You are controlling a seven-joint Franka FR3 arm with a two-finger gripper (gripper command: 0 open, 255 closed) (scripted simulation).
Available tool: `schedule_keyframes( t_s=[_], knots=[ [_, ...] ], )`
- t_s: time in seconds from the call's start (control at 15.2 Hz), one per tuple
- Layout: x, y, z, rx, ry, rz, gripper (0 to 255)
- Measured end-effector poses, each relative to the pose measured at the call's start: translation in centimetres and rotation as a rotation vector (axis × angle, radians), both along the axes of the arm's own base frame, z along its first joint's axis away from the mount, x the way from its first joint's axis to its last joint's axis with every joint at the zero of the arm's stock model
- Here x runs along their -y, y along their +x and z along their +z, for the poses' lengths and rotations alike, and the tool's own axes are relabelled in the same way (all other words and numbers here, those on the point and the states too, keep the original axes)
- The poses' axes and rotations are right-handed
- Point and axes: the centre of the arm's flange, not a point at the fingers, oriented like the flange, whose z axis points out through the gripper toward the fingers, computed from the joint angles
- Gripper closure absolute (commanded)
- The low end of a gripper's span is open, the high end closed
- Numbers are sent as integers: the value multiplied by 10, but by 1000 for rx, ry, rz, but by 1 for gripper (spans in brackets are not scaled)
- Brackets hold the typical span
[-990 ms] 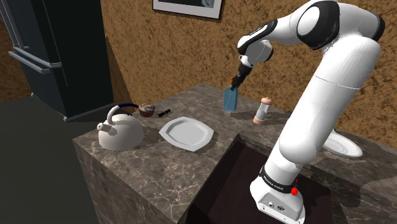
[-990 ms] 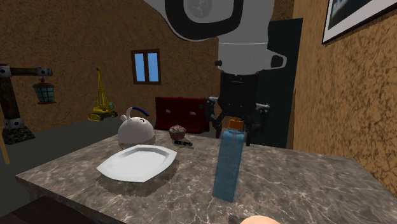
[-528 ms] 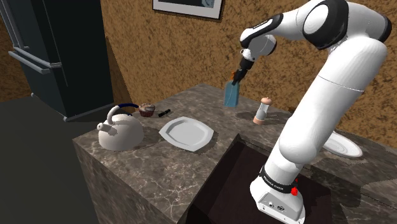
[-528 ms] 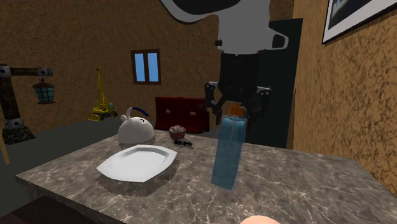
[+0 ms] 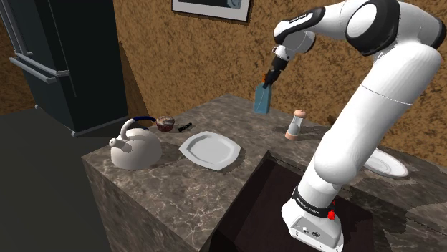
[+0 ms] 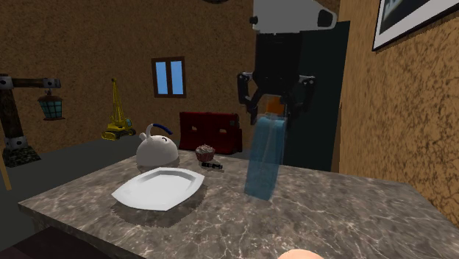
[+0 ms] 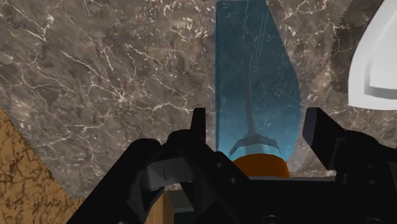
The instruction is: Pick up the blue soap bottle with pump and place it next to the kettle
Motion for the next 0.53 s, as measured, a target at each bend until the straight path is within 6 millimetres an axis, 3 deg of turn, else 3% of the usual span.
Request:
schedule_keyframes(
  t_s=[0.53],
  knots=[
    [1,-1,42,0,0,0,255]
  ],
)
